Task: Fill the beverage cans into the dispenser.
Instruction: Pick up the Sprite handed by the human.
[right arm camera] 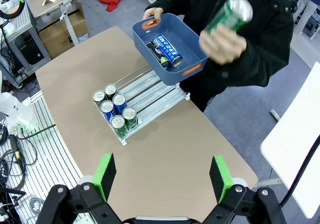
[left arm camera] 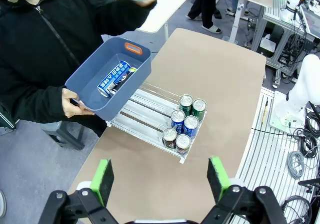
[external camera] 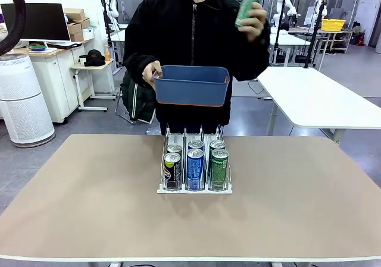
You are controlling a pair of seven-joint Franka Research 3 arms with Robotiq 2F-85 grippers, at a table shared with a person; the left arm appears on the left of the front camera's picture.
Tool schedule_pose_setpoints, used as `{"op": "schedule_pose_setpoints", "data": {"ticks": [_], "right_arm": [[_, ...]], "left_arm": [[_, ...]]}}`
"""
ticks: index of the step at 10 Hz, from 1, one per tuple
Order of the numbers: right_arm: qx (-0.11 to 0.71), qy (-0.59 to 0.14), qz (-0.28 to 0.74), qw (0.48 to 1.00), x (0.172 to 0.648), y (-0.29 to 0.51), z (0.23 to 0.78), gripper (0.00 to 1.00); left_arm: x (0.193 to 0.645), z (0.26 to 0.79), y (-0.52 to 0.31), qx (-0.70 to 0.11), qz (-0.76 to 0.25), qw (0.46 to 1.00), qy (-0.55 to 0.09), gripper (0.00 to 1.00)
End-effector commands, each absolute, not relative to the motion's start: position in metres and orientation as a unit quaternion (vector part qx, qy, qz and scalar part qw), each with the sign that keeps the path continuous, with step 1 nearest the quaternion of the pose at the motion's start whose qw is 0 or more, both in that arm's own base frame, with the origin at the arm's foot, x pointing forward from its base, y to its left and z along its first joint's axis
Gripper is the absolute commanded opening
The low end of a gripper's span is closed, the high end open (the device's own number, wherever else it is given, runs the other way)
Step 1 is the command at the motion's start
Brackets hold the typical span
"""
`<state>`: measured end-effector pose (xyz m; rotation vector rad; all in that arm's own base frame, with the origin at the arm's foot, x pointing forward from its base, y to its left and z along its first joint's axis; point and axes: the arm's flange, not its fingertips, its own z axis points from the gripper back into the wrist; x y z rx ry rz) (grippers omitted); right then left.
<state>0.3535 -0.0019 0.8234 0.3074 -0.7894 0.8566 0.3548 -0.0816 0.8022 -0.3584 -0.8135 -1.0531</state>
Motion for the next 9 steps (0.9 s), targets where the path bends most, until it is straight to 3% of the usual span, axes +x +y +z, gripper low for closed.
{"op": "schedule_pose_setpoints", "data": {"ticks": [1,9], "right_arm": [[0.141,-0.372,0.403,0.825,0.3528,-0.0019,0.8236,1.0],[0.141,-0.372,0.403,0.825,0.3528,-0.0019,0.8236,1.0]], "left_arm": [[0.3543,0.8019,-0.0816,-0.171,-0.487,0.77,-0.374,1.0],[0.3543,0.8019,-0.0816,-0.171,-0.487,0.77,-0.374,1.0]]}}
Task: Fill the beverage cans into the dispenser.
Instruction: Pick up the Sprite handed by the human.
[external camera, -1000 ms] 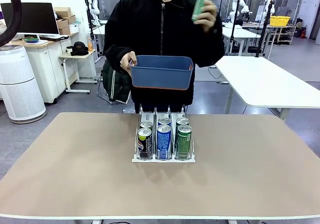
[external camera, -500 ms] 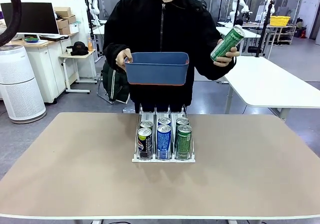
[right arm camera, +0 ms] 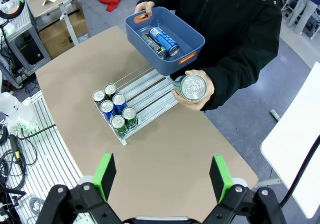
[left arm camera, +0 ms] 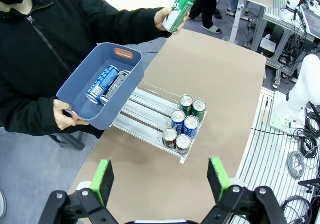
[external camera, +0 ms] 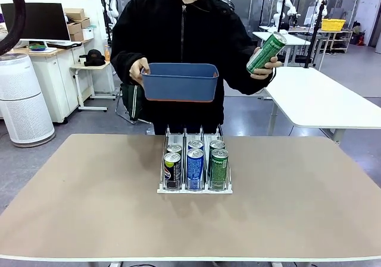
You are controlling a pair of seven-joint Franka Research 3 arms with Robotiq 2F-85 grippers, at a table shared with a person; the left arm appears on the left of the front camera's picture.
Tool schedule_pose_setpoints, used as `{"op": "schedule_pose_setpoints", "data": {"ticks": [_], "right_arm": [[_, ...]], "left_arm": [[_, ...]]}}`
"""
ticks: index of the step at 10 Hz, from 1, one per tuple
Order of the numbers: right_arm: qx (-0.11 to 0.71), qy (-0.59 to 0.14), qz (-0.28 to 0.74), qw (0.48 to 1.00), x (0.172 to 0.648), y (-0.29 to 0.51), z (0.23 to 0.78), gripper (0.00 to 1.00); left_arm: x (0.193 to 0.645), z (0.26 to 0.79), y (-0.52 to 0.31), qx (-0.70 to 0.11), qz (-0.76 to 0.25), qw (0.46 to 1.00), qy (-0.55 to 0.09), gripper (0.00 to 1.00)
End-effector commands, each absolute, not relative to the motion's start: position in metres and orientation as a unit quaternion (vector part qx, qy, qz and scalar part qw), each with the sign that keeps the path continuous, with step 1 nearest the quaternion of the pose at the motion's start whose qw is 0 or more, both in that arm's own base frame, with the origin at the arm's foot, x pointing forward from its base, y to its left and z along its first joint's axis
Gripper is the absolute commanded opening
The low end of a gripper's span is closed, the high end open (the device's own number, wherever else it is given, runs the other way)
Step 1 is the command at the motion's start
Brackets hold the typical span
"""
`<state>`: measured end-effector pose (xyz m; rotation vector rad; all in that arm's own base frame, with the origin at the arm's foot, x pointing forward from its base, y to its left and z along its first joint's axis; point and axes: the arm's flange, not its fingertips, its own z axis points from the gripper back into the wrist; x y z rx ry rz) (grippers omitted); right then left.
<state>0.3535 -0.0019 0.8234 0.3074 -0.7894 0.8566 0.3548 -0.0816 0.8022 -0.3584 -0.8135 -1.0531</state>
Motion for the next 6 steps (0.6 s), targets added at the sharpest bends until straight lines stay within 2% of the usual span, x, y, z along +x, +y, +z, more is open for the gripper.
{"op": "schedule_pose_setpoints", "data": {"ticks": [1,6], "right_arm": [[0.141,-0.372,0.403,0.825,0.3528,-0.0019,0.8236,1.0],[0.141,-0.372,0.403,0.825,0.3528,-0.0019,0.8236,1.0]], "left_arm": [[0.3543,0.8019,-0.0816,-0.171,-0.487,0.77,-0.374,1.0],[0.3543,0.8019,-0.0816,-0.171,-0.487,0.77,-0.374,1.0]]}}
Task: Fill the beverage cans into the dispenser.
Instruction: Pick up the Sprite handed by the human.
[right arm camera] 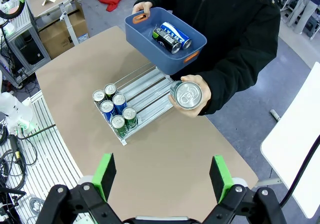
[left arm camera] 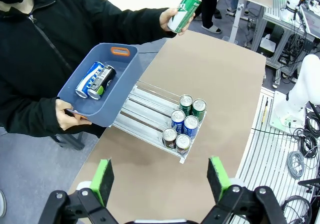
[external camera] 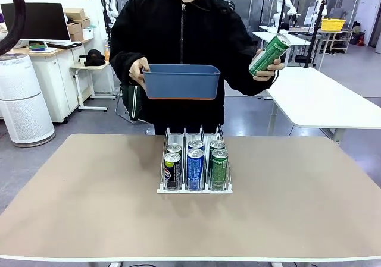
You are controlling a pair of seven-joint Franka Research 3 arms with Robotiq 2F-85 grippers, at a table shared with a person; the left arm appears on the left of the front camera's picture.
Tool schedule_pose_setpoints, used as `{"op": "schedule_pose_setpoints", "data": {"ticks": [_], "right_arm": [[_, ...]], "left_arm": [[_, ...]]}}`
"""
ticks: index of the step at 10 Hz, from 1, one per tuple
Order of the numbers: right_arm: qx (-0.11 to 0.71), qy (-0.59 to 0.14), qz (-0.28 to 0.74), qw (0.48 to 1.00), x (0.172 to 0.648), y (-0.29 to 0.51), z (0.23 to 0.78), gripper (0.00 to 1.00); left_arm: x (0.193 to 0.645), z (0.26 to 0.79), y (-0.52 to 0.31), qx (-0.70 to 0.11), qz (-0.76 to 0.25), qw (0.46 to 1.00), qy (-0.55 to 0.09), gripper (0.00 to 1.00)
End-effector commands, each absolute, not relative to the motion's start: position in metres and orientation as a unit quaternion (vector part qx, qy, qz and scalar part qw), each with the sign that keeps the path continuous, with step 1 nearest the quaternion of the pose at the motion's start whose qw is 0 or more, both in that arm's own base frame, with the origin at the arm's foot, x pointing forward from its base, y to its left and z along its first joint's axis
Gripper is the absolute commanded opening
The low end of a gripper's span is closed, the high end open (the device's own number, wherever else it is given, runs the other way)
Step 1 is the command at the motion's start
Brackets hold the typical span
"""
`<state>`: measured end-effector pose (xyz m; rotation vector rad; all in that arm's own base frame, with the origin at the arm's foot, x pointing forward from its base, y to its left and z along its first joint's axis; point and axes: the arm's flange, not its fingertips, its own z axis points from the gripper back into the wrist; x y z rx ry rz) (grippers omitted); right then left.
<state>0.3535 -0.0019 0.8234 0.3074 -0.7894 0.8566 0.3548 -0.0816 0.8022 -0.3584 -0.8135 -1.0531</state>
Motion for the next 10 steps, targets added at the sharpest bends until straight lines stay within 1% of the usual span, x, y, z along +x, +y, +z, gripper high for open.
{"op": "schedule_pose_setpoints", "data": {"ticks": [1,4,5,6,10], "right_arm": [[0.141,-0.372,0.403,0.825,0.353,-0.002,0.824,1.0],[0.145,-0.371,0.403,0.824,0.354,-0.002,0.823,1.0],[0.138,-0.34,0.426,0.827,0.358,0.007,0.816,1.0],[0.135,-0.319,0.431,0.834,0.374,0.014,0.814,1.0],[0.111,-0.305,0.431,0.842,0.397,0.037,0.803,1.0]], "left_arm": [[0.354,0.802,-0.082,-0.171,-0.487,0.77,-0.374,1.0],[0.354,0.802,-0.082,-0.171,-0.487,0.77,-0.374,1.0],[0.354,0.802,-0.082,-0.171,-0.487,0.77,-0.374,1.0],[0.354,0.802,-0.082,-0.171,-0.487,0.77,-0.374,1.0],[0.354,0.802,-0.082,-0.171,-0.487,0.77,-0.374,1.0]]}}
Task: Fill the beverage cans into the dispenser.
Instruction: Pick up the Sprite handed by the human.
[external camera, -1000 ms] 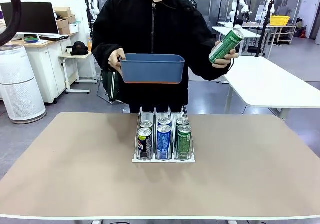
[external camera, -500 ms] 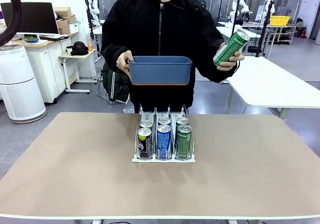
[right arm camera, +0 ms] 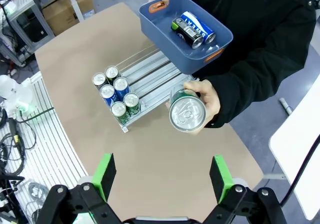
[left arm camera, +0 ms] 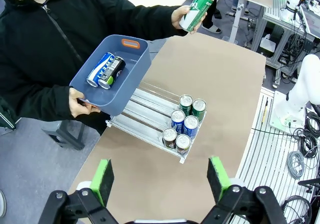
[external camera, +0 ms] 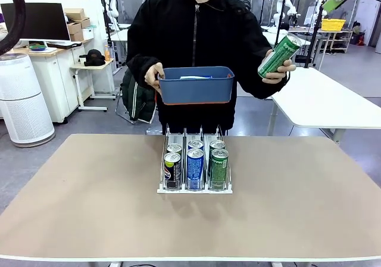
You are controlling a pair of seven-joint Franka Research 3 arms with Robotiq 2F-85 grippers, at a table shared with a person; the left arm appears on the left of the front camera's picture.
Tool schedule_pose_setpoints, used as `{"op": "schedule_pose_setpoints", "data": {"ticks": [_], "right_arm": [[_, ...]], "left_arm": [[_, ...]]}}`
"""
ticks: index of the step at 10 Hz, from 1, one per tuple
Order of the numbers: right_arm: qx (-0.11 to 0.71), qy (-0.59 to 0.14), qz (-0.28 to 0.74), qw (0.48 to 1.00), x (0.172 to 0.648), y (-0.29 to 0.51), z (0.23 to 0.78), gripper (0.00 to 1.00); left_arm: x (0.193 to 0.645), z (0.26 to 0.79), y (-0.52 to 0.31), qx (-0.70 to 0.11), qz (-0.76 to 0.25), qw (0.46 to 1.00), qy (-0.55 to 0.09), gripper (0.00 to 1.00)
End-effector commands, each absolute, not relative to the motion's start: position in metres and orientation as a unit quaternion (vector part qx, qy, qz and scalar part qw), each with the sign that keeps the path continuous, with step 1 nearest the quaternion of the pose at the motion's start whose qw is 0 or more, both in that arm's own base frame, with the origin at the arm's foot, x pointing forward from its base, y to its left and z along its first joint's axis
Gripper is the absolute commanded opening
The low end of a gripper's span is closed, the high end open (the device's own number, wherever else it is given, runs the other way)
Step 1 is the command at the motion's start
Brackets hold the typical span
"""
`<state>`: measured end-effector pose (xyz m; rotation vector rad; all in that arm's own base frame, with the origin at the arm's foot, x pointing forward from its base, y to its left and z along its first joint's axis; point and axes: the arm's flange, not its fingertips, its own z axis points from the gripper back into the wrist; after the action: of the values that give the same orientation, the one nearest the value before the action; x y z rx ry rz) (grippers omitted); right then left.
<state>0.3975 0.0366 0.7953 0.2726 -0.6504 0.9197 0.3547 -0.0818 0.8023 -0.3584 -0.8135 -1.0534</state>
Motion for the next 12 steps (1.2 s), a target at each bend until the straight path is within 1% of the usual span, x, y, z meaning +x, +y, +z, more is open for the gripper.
{"op": "schedule_pose_setpoints", "data": {"ticks": [1,4,6,10,12], "right_arm": [[0.103,-0.305,0.432,0.842,0.4,0.041,0.801,1.0],[0.097,-0.282,0.437,0.849,0.415,0.052,0.793,1.0],[0.104,-0.278,0.44,0.848,0.424,0.057,0.784,1.0],[0.092,-0.264,0.443,0.852,0.441,0.073,0.755,1.0],[0.097,-0.27,0.442,0.85,0.446,0.079,0.747,1.0]], "left_arm": [[0.354,0.802,-0.082,-0.171,-0.487,0.77,-0.374,1.0],[0.354,0.802,-0.082,-0.171,-0.487,0.77,-0.374,1.0],[0.354,0.802,-0.082,-0.171,-0.487,0.77,-0.374,1.0],[0.354,0.802,-0.082,-0.171,-0.487,0.77,-0.374,1.0],[0.354,0.802,-0.082,-0.171,-0.487,0.77,-0.374,1.0]]}}
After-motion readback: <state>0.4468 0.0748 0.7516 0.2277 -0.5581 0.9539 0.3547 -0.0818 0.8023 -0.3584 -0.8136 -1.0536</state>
